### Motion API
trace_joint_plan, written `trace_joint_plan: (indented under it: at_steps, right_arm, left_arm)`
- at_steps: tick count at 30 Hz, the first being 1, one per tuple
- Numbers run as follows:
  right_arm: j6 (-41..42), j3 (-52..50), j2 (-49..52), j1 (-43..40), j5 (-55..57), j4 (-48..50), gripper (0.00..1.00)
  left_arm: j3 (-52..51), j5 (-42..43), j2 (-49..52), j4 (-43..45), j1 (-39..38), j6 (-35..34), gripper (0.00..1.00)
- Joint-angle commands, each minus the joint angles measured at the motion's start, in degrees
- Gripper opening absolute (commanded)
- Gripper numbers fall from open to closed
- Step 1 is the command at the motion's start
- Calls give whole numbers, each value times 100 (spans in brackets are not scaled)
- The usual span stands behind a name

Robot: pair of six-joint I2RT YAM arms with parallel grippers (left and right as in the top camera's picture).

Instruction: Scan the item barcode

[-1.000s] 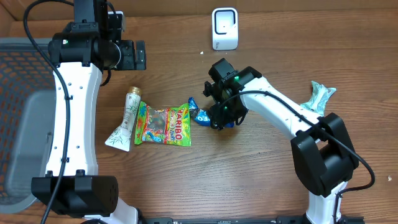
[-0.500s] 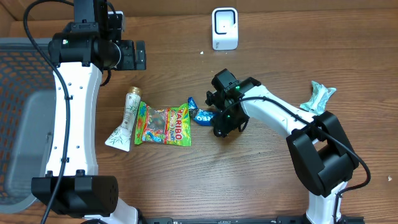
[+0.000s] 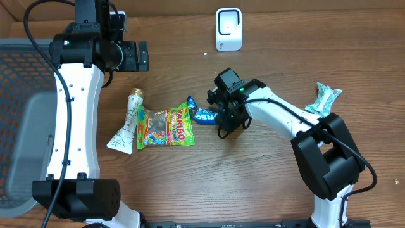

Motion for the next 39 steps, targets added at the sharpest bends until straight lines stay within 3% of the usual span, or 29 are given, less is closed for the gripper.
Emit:
trace_joint_plan:
  at_steps: [1, 6, 39]
  right_arm:
    - [2, 468, -74, -2, 114, -48, 60]
    - [68, 549, -68, -4, -411, 44, 72]
    - [304, 485, -68, -498, -660, 247, 73]
  left_arm:
    - [-17, 39, -11, 4, -37, -101, 100]
    - [-17, 37, -11, 4, -37, -101, 100]
    - [-17, 37, -11, 4, -37, -101, 100]
